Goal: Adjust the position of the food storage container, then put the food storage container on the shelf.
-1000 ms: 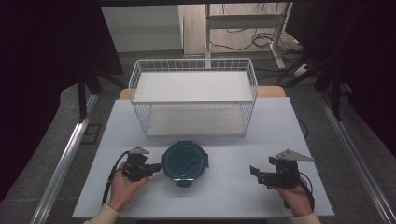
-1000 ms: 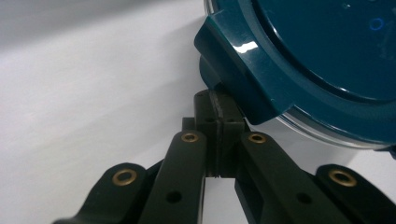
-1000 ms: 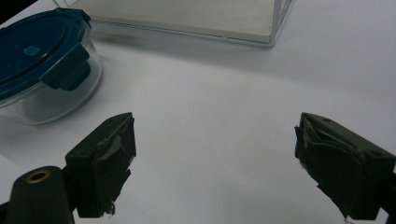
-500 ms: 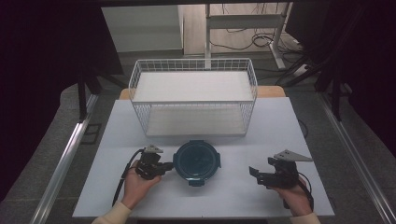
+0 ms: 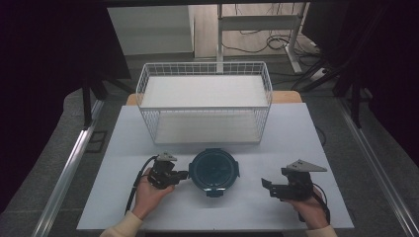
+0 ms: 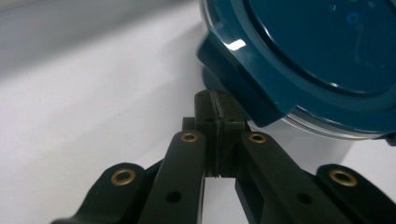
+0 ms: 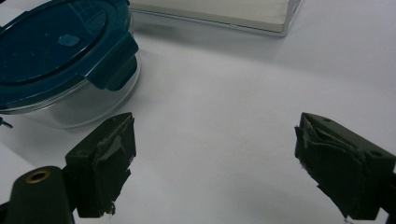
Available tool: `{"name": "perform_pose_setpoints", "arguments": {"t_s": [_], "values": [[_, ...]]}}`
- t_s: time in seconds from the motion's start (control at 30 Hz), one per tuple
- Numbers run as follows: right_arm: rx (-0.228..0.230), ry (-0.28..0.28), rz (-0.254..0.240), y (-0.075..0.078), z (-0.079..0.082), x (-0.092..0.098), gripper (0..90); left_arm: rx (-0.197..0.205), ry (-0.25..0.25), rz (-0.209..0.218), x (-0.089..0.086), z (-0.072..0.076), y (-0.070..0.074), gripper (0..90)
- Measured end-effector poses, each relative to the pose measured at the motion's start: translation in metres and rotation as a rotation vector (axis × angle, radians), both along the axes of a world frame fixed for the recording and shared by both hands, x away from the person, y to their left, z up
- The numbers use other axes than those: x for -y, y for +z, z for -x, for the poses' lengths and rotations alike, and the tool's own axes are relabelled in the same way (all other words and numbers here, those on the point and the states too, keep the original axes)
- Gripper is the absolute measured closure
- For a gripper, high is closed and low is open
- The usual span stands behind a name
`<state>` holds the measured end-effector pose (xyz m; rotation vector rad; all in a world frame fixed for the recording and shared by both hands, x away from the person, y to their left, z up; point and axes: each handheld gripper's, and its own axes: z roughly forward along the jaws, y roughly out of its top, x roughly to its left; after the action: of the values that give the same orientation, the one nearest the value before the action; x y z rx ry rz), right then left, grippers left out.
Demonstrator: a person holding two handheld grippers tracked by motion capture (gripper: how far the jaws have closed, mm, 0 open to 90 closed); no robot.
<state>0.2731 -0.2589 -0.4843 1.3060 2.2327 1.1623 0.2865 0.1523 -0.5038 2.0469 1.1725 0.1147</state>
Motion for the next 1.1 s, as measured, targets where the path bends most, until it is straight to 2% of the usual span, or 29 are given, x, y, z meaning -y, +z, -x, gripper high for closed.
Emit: {"name": "perform_pose_setpoints", "arguments": {"t_s": [0.17, 0.23, 0.27, 0.3, 0.33, 0.4, 0.43, 0.5, 0.7, 0.8, 0.9, 1.1], "values": [[0.005, 0.000, -0.003, 0.001, 0.000, -0.002, 12.3, 0.037, 0.041, 0.047, -0.020, 0.008, 0.007, 87.0], [0.006, 0.003, -0.005, 0.001, -0.001, -0.004, 12.3, 0.050, 0.043, 0.044, -0.025, 0.012, 0.008, 82.9], [0.007, 0.012, -0.004, 0.001, -0.002, -0.007, 12.3, 0.059, 0.050, 0.053, -0.027, 0.013, 0.008, 73.6], [0.007, 0.012, -0.004, 0.001, -0.002, -0.007, 12.3, 0.063, 0.059, 0.058, -0.029, 0.014, 0.009, 73.6], [0.007, 0.015, -0.003, 0.000, -0.002, -0.008, 12.3, 0.070, 0.079, 0.060, -0.031, 0.015, 0.010, 67.5], [0.008, 0.024, 0.004, 0.000, -0.002, -0.011, 12.3, 0.094, 0.131, 0.042, -0.034, 0.015, 0.012, 52.1], [0.008, 0.027, 0.010, -0.001, -0.002, -0.011, 12.3, 0.094, 0.149, 0.039, -0.034, 0.014, 0.012, 45.2], [0.008, 0.026, 0.012, -0.002, -0.001, -0.011, 12.3, 0.087, 0.161, 0.047, -0.037, 0.013, 0.013, 36.8], [0.013, 0.020, 0.008, -0.001, 0.000, -0.009, 12.3, 0.072, 0.146, 0.075, -0.039, 0.014, 0.015, 29.7], [0.021, 0.023, 0.006, 0.001, 0.001, -0.010, 12.3, 0.061, 0.142, 0.105, -0.039, 0.014, 0.016, 28.1], [0.020, 0.025, 0.004, 0.001, 0.000, -0.012, 12.3, 0.056, 0.140, 0.107, -0.040, 0.014, 0.016, 26.8], [0.022, 0.037, 0.000, 0.003, 0.001, -0.015, 12.3, 0.043, 0.142, 0.143, -0.042, 0.014, 0.018, 25.1]]}}
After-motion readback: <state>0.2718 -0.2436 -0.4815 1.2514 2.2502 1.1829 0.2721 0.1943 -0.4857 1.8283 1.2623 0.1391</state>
